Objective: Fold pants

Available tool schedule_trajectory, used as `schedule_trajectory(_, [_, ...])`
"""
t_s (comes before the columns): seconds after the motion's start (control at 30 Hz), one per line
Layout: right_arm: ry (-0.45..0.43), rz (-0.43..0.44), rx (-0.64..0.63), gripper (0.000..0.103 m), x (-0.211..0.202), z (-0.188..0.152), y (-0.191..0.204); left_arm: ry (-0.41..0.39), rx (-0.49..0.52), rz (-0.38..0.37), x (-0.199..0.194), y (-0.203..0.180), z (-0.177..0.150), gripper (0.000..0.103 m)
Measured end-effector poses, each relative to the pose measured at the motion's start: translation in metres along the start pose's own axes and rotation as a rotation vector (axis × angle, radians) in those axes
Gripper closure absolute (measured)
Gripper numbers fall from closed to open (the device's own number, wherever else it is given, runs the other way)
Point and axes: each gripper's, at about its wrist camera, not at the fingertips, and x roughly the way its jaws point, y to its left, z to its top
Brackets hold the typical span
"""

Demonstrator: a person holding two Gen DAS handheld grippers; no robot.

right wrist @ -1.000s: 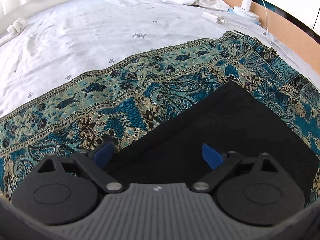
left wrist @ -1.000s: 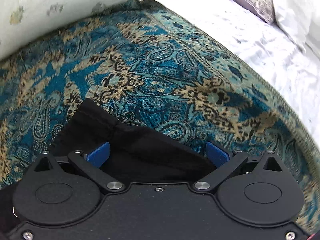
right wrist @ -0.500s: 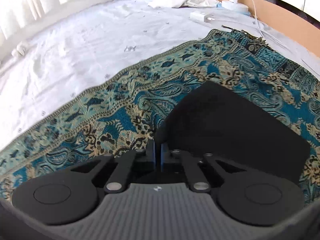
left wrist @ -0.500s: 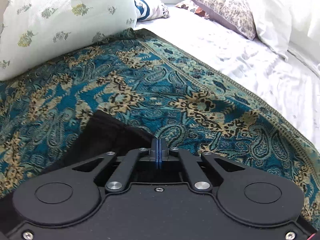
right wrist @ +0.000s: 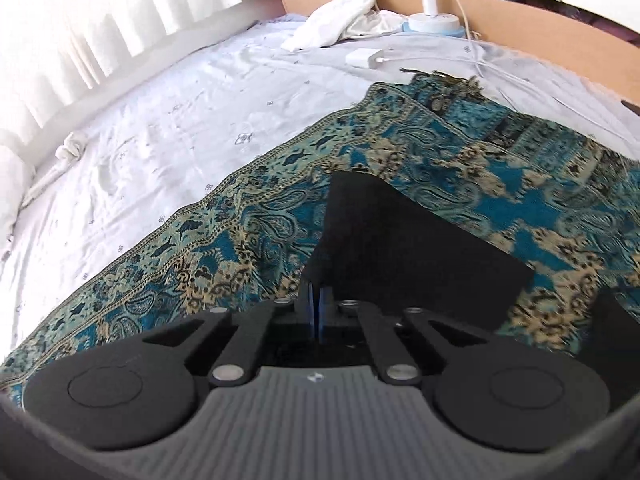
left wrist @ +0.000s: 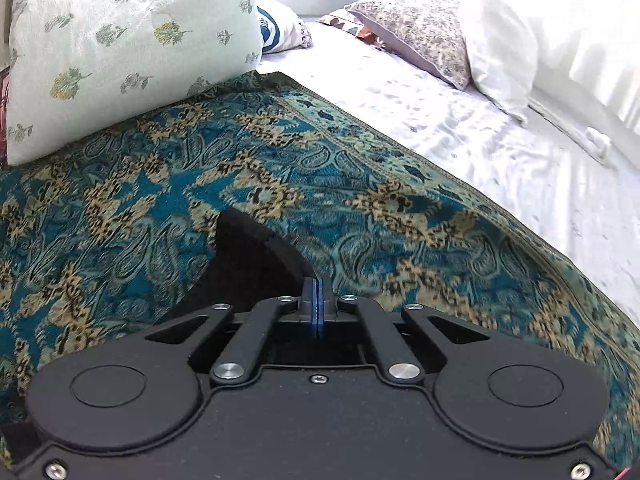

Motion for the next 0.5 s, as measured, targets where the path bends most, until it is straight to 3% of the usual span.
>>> schedule_trajectory(0.5, [-0.001, 0.063, 0.011, 0.099, -0.069, -0.038, -0.085, 0.0, 0.054, -0.091, -0.083, 0.066, -0.046, 0.102])
